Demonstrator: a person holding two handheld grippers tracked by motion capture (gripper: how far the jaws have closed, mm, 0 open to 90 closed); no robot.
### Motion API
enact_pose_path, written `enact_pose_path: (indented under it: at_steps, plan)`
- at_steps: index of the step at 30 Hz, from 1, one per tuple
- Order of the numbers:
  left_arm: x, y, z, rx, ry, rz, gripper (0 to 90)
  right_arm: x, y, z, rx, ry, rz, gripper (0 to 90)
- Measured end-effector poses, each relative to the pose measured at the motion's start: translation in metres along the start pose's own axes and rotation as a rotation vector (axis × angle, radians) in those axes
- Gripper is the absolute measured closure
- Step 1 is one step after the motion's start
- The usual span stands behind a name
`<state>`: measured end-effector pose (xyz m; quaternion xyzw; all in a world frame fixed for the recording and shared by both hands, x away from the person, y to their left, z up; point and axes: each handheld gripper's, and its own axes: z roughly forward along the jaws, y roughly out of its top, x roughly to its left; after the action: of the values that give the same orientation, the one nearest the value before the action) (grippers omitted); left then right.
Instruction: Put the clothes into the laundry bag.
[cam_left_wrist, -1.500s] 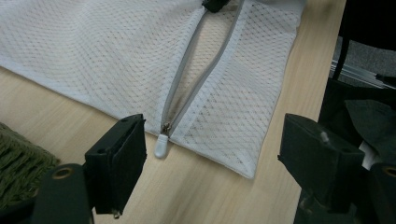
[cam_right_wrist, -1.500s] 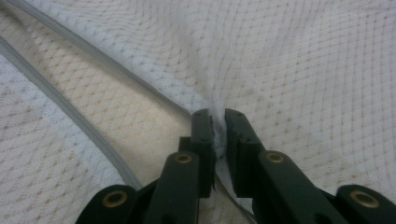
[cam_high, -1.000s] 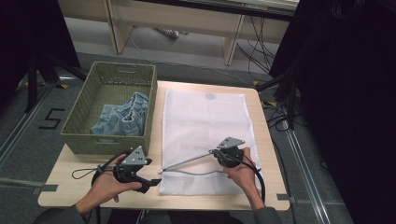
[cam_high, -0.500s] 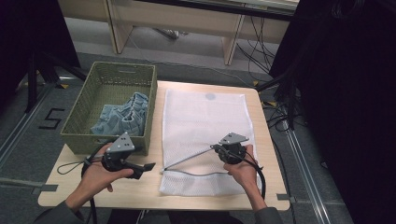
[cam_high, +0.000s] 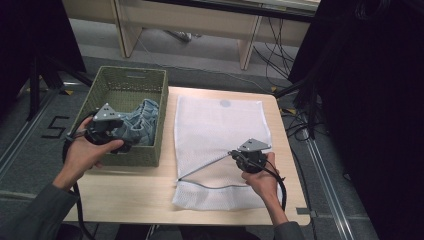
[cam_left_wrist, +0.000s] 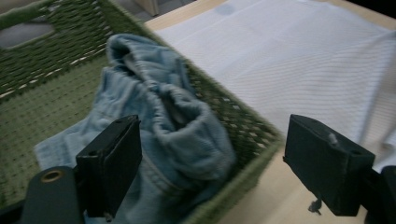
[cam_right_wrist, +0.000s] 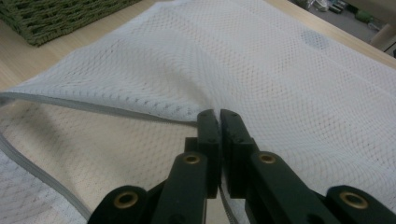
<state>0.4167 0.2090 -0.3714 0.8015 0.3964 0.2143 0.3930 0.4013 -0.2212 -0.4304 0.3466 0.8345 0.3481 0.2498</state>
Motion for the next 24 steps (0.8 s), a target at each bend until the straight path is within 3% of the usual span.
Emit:
enact_pose_path:
  at_steps: [2,4,8,11,15,16,17,18,19,20,21,22,24]
  plan:
    - [0.01,0.002,0.005,0.051,0.029,0.008,16.6,0.001,0.001,-0.003,0.016,0.004,0.019,88.2]
    - [0.017,0.002,0.013,0.069,0.036,-0.005,16.2,0.001,0.002,-0.001,-0.016,-0.008,0.005,88.2]
    - [0.024,0.001,0.029,0.141,-0.025,-0.01,15.1,0.002,0.001,0.0,-0.008,-0.005,0.0,88.2]
    - [0.025,0.002,0.042,0.143,-0.039,-0.046,14.7,0.002,0.002,0.001,-0.006,0.0,0.004,88.2]
    - [0.026,0.006,0.062,0.193,-0.047,-0.031,13.4,0.003,0.002,0.001,0.004,0.005,-0.001,88.2]
    - [0.026,0.01,0.066,0.237,-0.063,-0.028,12.9,0.003,0.001,0.001,-0.001,0.002,-0.001,88.2]
    - [0.026,0.015,0.068,0.289,-0.071,0.004,13.2,0.004,0.001,0.001,0.005,0.005,0.002,88.2]
    - [0.025,0.018,0.071,0.31,-0.069,0.026,14.9,0.003,0.002,0.001,0.014,0.011,0.002,88.2]
    - [0.025,0.021,0.074,0.339,-0.088,0.053,19.7,0.003,0.001,0.001,0.014,0.011,0.002,88.2]
    - [0.028,0.024,0.077,0.344,-0.121,0.056,30.6,0.003,0.001,0.001,0.014,0.012,0.001,88.2]
    - [0.029,0.025,0.08,0.32,-0.112,0.042,45.7,0.003,0.001,0.001,0.014,0.013,0.003,88.2]
    - [0.033,0.027,0.084,0.316,-0.091,0.06,62.4,0.004,0.001,0.001,0.01,0.011,0.007,88.2]
    - [0.04,0.028,0.092,0.318,-0.049,0.037,68.3,0.004,0.001,0.001,0.011,0.012,0.016,88.2]
